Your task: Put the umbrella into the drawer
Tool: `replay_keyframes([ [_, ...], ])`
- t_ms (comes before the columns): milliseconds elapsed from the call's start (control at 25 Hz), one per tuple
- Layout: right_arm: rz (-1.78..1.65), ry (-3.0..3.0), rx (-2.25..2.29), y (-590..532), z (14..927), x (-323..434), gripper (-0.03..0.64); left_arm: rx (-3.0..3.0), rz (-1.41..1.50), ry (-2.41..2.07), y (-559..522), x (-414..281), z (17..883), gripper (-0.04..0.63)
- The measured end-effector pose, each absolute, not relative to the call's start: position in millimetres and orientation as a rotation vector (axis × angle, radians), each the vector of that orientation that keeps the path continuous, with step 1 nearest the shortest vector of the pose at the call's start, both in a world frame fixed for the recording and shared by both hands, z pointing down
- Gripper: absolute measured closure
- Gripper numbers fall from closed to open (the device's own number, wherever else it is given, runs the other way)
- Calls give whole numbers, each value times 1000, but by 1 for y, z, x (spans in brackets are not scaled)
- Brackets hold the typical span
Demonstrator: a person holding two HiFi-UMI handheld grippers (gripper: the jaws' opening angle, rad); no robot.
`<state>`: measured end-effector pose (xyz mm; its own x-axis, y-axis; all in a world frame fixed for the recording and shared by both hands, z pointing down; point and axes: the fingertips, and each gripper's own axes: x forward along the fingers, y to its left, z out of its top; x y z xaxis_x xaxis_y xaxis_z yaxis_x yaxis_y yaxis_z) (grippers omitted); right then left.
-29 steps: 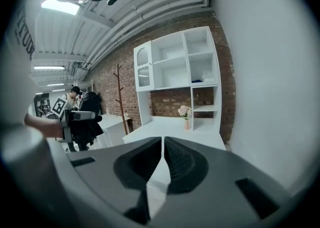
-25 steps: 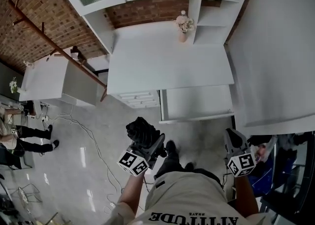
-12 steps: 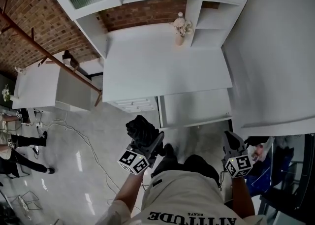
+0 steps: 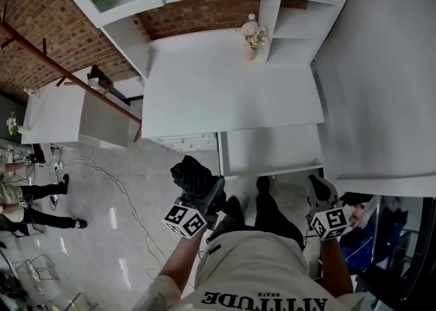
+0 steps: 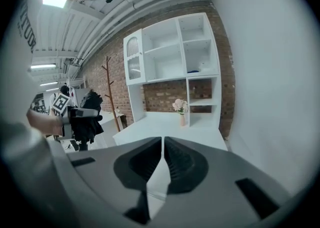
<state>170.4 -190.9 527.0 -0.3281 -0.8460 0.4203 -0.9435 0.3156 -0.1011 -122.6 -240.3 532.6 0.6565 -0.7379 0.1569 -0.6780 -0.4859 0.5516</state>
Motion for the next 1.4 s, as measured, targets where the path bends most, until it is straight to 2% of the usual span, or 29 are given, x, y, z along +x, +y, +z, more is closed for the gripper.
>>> replay_keyframes([
  [560,558,-2418,1225,-287,577,201,581,1962,-187,-1336,-296,-77,577,341],
  [1040,617,-2429,987,-348,616,206,581,1745,-137,-1438,-376,-64,673,341],
  [1400,683,-2407,884,-366,654,190,581,1395,-218,-1439,-392,-52,785,341],
])
